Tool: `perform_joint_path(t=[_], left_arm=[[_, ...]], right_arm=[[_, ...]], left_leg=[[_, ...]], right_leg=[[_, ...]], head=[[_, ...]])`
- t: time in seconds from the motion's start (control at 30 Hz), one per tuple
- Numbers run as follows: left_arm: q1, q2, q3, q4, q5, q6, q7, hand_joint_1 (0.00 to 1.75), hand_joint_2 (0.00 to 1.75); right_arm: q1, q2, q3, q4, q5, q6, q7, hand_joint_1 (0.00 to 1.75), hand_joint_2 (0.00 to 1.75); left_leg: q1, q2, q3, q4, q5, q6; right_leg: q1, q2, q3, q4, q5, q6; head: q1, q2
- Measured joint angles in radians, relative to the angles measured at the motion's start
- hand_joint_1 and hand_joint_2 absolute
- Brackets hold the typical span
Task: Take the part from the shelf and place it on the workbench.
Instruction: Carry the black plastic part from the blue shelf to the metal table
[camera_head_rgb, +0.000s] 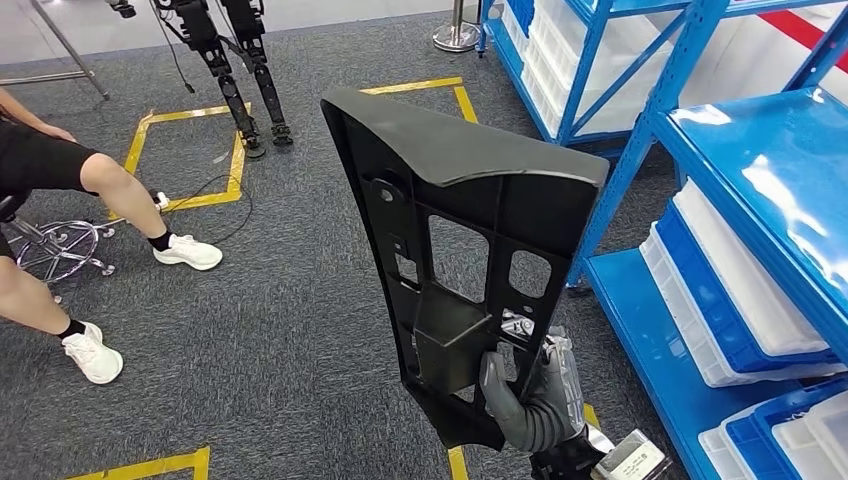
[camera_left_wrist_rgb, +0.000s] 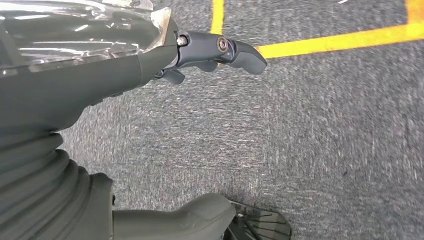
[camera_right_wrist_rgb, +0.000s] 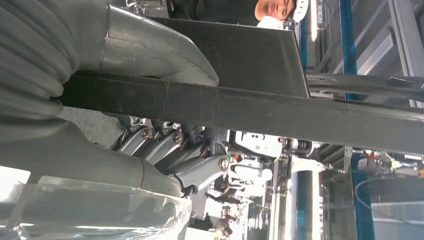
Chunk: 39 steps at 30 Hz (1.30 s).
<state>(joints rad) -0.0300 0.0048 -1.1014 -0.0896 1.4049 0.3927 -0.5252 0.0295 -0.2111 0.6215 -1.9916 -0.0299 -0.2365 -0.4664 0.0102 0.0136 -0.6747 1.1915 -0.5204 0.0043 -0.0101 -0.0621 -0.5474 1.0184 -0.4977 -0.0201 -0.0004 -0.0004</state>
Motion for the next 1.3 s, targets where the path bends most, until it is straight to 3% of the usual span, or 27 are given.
perform_joint_path(t=[0.07, 0.13, 0.2, 0.27, 0.33, 0.4, 0.43, 0.5, 0.57, 0.63, 0.7, 0.77, 0.83, 0.9, 0.93, 0.97, 1.0, 1.07, 1.13, 1.2, 1.23, 1.3], left_arm=[[-0.002, 0.003, -0.004, 0.000, -0.002, 0.004, 0.003, 0.00, 1.75], [-0.005, 0.005, -0.007, 0.000, -0.002, 0.006, 0.004, 0.00, 1.75], [-0.005, 0.006, -0.011, 0.000, -0.002, 0.007, 0.005, 0.00, 1.75], [-0.005, 0.006, -0.014, 0.000, -0.002, 0.009, 0.005, 0.00, 1.75], [-0.007, 0.006, -0.015, 0.000, -0.002, 0.009, 0.006, 0.00, 1.75], [-0.008, 0.006, -0.016, 0.000, -0.002, 0.009, 0.007, 0.00, 1.75], [-0.008, 0.006, -0.016, 0.000, -0.002, 0.009, 0.007, 0.00, 1.75], [-0.007, 0.006, -0.016, -0.001, -0.001, 0.009, 0.008, 0.00, 1.75], [-0.007, 0.006, -0.016, -0.002, 0.001, 0.010, 0.008, 0.00, 1.75], [-0.006, 0.007, -0.016, -0.002, 0.003, 0.010, 0.007, 0.00, 1.75], [-0.004, 0.007, -0.016, -0.002, 0.004, 0.011, 0.006, 0.00, 1.75], [-0.003, 0.007, -0.016, -0.002, 0.004, 0.011, 0.005, 0.00, 1.75], [-0.005, 0.008, -0.017, -0.003, 0.004, 0.011, 0.004, 0.00, 1.75], [-0.007, 0.009, -0.018, -0.003, 0.004, 0.012, 0.005, 0.00, 1.75], [-0.006, 0.009, -0.018, -0.004, 0.004, 0.012, 0.006, 0.00, 1.75], [-0.006, 0.009, -0.018, -0.004, 0.004, 0.012, 0.007, 0.00, 1.75], [-0.006, 0.009, -0.019, -0.004, 0.004, 0.012, 0.007, 0.00, 1.75], [-0.007, 0.010, -0.019, -0.005, 0.004, 0.014, 0.007, 0.00, 1.75], [-0.009, 0.010, -0.019, -0.006, 0.004, 0.015, 0.006, 0.00, 1.75], [-0.009, 0.011, -0.019, -0.006, 0.003, 0.015, 0.006, 0.00, 1.75], [-0.007, 0.012, -0.019, -0.007, 0.003, 0.015, 0.006, 0.00, 1.75], [-0.007, 0.013, -0.020, -0.007, 0.003, 0.016, 0.011, 0.00, 1.75]], right_arm=[[-0.001, 0.002, 0.000, -0.001, 0.001, -0.001, 0.000, 1.75, 1.75], [-0.002, 0.002, 0.000, -0.002, 0.002, -0.002, 0.001, 1.75, 1.75], [-0.004, 0.002, 0.000, -0.003, 0.003, -0.005, 0.001, 1.75, 1.75], [-0.006, 0.002, 0.001, -0.005, 0.004, -0.010, 0.001, 1.75, 1.75], [-0.005, 0.001, 0.001, -0.006, 0.005, -0.013, 0.001, 1.75, 1.75], [-0.004, 0.000, 0.002, -0.006, 0.005, -0.014, 0.001, 1.75, 1.75], [-0.005, 0.000, 0.002, -0.006, 0.005, -0.014, 0.001, 1.75, 1.75], [-0.005, -0.001, 0.002, -0.006, 0.005, -0.015, 0.001, 1.75, 1.75], [-0.006, 0.000, 0.003, -0.006, 0.005, -0.015, 0.001, 1.75, 1.75], [-0.007, 0.000, 0.004, -0.005, 0.004, -0.015, 0.002, 1.75, 1.75], [-0.008, 0.000, 0.005, -0.005, 0.003, -0.015, 0.002, 1.75, 1.75], [-0.011, 0.001, 0.005, -0.005, 0.002, -0.015, 0.002, 1.75, 1.75], [-0.012, 0.001, 0.005, -0.005, -0.001, -0.016, 0.001, 1.75, 1.75], [-0.012, 0.000, 0.006, -0.003, -0.007, -0.018, 0.001, 1.75, 1.75], [-0.012, -0.001, 0.006, -0.001, -0.010, -0.020, 0.001, 1.75, 1.75], [-0.012, -0.002, 0.007, 0.000, -0.012, -0.021, 0.000, 1.75, 1.75], [-0.012, -0.003, 0.008, 0.001, -0.015, -0.023, 0.000, 1.75, 1.75], [-0.012, -0.005, 0.009, 0.001, -0.018, -0.028, -0.002, 1.75, 1.75], [-0.013, -0.007, 0.009, 0.001, -0.020, -0.032, -0.003, 1.75, 1.75], [-0.015, -0.008, 0.010, 0.001, -0.022, -0.033, -0.003, 1.75, 1.75], [-0.015, -0.009, 0.011, 0.001, -0.023, -0.033, -0.003, 1.75, 1.75], [-0.017, -0.013, 0.012, 0.001, -0.027, -0.036, -0.005, 1.75, 1.75]], left_leg=[[-0.011, 0.043, 0.063, -0.122, 0.045, 0.017], [-0.021, 0.059, 0.083, -0.166, 0.050, 0.028], [-0.021, 0.035, 0.087, -0.176, 0.056, 0.036], [-0.013, 0.014, 0.097, -0.191, 0.066, 0.045], [-0.009, -0.009, 0.100, -0.197, 0.072, 0.049], [-0.008, -0.037, 0.100, -0.196, 0.072, 0.050], [-0.007, -0.050, 0.100, -0.196, 0.072, 0.050], [-0.005, -0.078, 0.101, -0.193, 0.071, 0.046], [-0.004, -0.103, 0.098, -0.184, 0.065, 0.034], [-0.005, -0.120, 0.091, -0.178, 0.062, 0.020], [0.000, -0.132, 0.085, -0.177, 0.064, 0.010], [0.004, -0.105, 0.070, -0.148, 0.045, 0.002], [0.005, -0.051, 0.024, -0.052, -0.007, -0.007], [0.006, -0.025, -0.038, 0.065, -0.053, -0.011], [0.006, -0.020, -0.052, 0.090, -0.054, -0.011], [0.006, -0.016, -0.049, 0.080, -0.037, -0.009], [0.006, -0.011, -0.026, 0.034, -0.007, -0.006], [-0.002, 0.026, 0.041, -0.091, 0.045, 0.007], [-0.014, 0.052, 0.072, -0.156, 0.058, 0.017], [-0.018, 0.034, 0.073, -0.164, 0.057, 0.024], [-0.016, 0.024, 0.077, -0.170, 0.061, 0.029], [-0.010, 0.002, 0.086, -0.181, 0.068, 0.039]], right_leg=[[0.006, -0.016, 0.005, 0.000, -0.005, 0.004], [0.011, -0.033, 0.009, -0.001, -0.010, 0.011], [0.012, -0.046, 0.014, -0.002, -0.014, 0.019], [0.010, -0.009, 0.004, 0.031, -0.035, 0.024], [0.004, 0.041, -0.047, 0.141, -0.083, 0.021], [-0.002, 0.053, -0.107, 0.252, -0.118, 0.024], [-0.005, 0.054, -0.117, 0.264, -0.114, 0.031], [-0.014, 0.064, -0.084, 0.180, -0.064, 0.053], [-0.024, 0.097, -0.031, 0.058, -0.014, 0.067], [-0.025, 0.114, -0.011, 0.012, 0.000, 0.059], [-0.022, 0.098, -0.009, 0.010, 0.003, 0.043], [-0.024, 0.080, -0.006, 0.008, 0.005, 0.032], [-0.021, 0.061, -0.005, 0.006, 0.003, 0.022], [-0.016, 0.038, -0.004, 0.007, 0.000, 0.015], [-0.014, 0.027, -0.004, 0.007, -0.002, 0.013], [-0.012, 0.016, -0.002, 0.007, -0.004, 0.012], [-0.011, 0.006, 0.000, 0.007, -0.006, 0.011], [-0.006, -0.012, 0.006, 0.007, -0.011, 0.013], [0.000, -0.028, 0.010, 0.007, -0.016, 0.021], [0.002, -0.045, 0.016, 0.004, -0.020, 0.030], [0.001, -0.041, 0.017, 0.007, -0.024, 0.035], [0.001, 0.000, -0.003, 0.060, -0.054, 0.037]], head=[[0.001, 0.000], [0.001, 0.000], [0.001, 0.000], [0.003, 0.000], [0.007, 0.000], [0.010, 0.000], [0.010, 0.000], [0.011, 0.000], [0.013, 0.000], [0.013, 0.000], [0.011, 0.000], [0.007, 0.000], [0.001, 0.000], [-0.002, 0.000], [-0.002, 0.000], [-0.002, 0.000], [-0.002, 0.000], [-0.002, 0.000], [-0.001, 0.000], [0.000, 0.000], [0.001, 0.000], [0.004, 0.000]])
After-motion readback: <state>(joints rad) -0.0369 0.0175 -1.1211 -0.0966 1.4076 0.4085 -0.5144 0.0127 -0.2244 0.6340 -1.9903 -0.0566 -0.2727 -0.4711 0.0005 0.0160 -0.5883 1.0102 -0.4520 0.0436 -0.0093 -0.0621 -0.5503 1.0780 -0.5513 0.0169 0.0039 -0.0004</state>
